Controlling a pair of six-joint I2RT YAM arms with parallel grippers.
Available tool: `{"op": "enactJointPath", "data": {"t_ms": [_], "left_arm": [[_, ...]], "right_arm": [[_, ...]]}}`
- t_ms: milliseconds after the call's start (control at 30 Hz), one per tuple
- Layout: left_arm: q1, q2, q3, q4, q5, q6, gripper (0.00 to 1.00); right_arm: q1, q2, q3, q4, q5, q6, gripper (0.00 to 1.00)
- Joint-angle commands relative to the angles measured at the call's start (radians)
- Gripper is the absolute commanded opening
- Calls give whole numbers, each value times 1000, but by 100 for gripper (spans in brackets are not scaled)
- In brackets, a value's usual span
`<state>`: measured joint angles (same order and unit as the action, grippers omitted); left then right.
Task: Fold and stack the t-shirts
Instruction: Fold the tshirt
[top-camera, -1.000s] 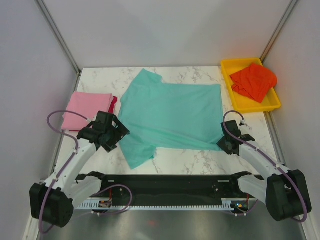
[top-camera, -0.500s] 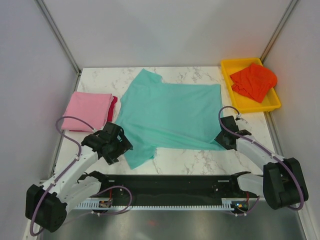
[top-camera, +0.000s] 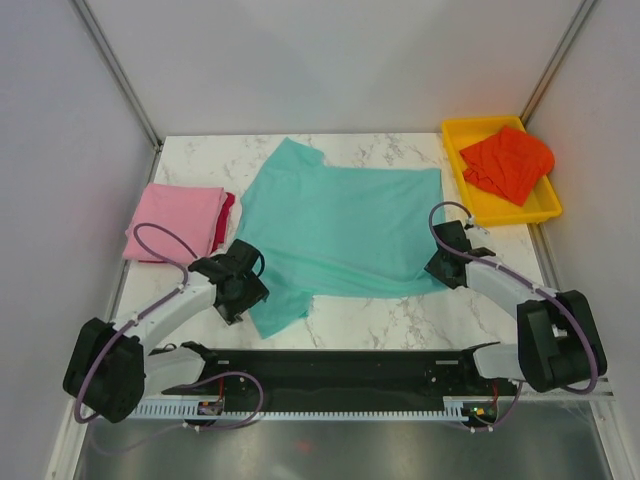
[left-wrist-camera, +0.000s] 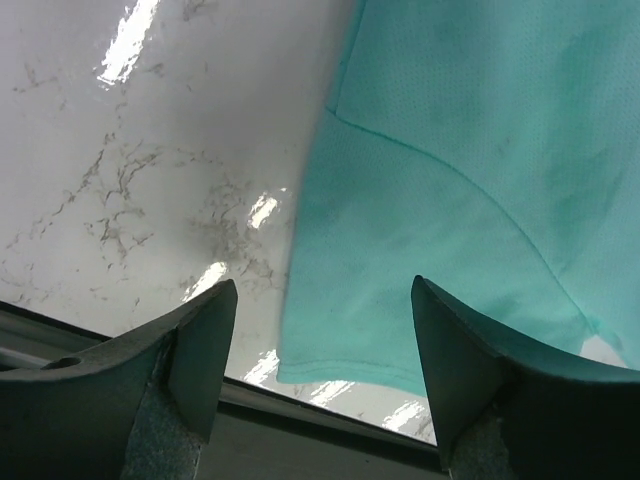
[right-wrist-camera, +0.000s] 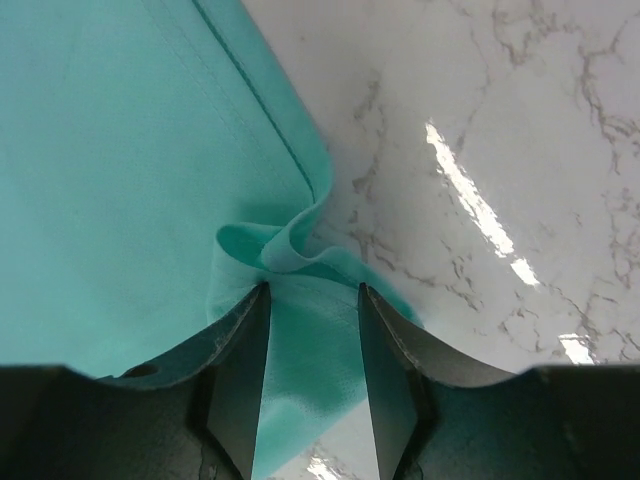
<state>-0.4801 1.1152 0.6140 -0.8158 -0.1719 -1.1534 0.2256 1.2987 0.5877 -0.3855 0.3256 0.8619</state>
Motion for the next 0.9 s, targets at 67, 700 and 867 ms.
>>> {"op": "enactJointPath", "data": {"t_ms": [67,700,867], "left_arm": [[20,116,38,102,-87,-89,77],[209,635,477,230,-106,83,73],[206,599,477,234,-116,142,77]], "right_arm": [[-2,132,64,59,9,-14,48],[-91,444,313,218,-145,-103,50],[-83,351,302,221,-100,-118,54]]}}
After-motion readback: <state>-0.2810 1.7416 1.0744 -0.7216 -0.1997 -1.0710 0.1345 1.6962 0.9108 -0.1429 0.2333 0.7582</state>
